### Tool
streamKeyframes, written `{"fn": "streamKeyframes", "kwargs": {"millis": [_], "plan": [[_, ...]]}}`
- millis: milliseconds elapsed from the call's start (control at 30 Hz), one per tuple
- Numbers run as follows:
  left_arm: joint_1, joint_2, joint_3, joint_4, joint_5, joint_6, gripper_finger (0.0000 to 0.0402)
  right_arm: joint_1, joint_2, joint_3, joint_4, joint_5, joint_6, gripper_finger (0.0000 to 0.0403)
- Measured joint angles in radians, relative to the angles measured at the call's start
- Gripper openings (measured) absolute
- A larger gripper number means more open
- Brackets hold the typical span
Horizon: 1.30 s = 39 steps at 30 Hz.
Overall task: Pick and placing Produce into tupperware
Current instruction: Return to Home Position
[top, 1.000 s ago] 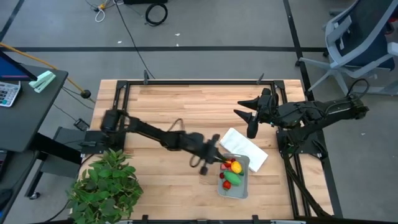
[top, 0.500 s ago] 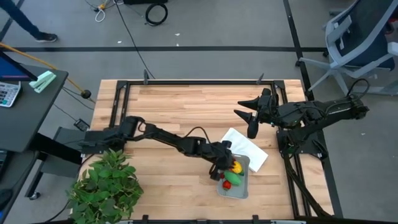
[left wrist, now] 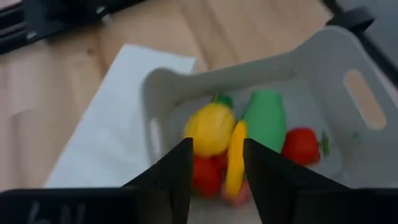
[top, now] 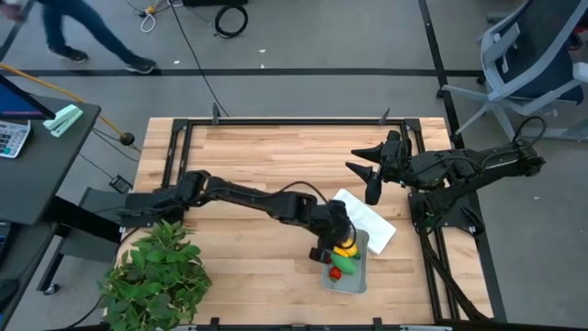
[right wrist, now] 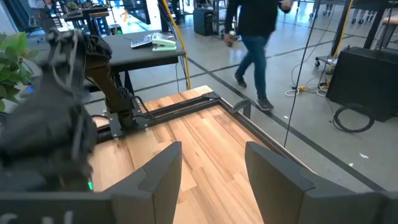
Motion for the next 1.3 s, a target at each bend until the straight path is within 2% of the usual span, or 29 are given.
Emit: {"fn": "streamKeyframes", "kwargs": {"millis": [200,300,367,467,633,800,900,1100,1200,1300], "plan": [[0.025,-0.001,0.257,-0.397,-0.13,0.03,0.0127,0.0,0.0,0.0,-0.001,0.0,0.0,0.0185],[0.051,-0.001,0.363,-0.567,-0.142,0.03,0.0122,0.0,0.0,0.0,-0.001,0.0,0.0,0.0185],[0.072,-0.019,0.379,-0.625,-0.144,0.032,0.0122,0.0,0.0,0.0,-0.001,0.0,0.0,0.0185],[0.111,-0.095,0.318,-0.671,-0.144,0.031,0.0127,0.0,0.0,0.0,-0.001,0.0,0.0,0.0185],[0.18,-0.224,0.222,-0.837,-0.147,-0.034,0.0136,0.0,0.0,0.0,0.0,-0.001,0.0,0.0185],[0.227,-0.417,0.081,-0.84,-0.163,-0.105,0.0139,0.0,0.0,0.0,0.0,-0.002,0.0,0.0185],[0.235,-0.554,-0.024,-0.85,-0.206,-0.16,0.0135,0.0,0.0,0.0,0.0,-0.002,0.0,0.0185],[0.204,-0.92,-0.271,-0.848,-0.34,-0.325,0.0132,0.0,0.0,0.0,-0.001,-0.002,-0.006,0.0185],[0.163,-1.126,-0.41,-0.787,-0.439,-0.406,0.0137,0.0,0.0,0.0,-0.02,-0.003,0.008,0.0185],[0.129,-1.326,-0.556,-0.715,-0.473,-0.495,0.0142,0.001,-0.001,0.0,-0.071,-0.03,0.047,0.0185]]}}
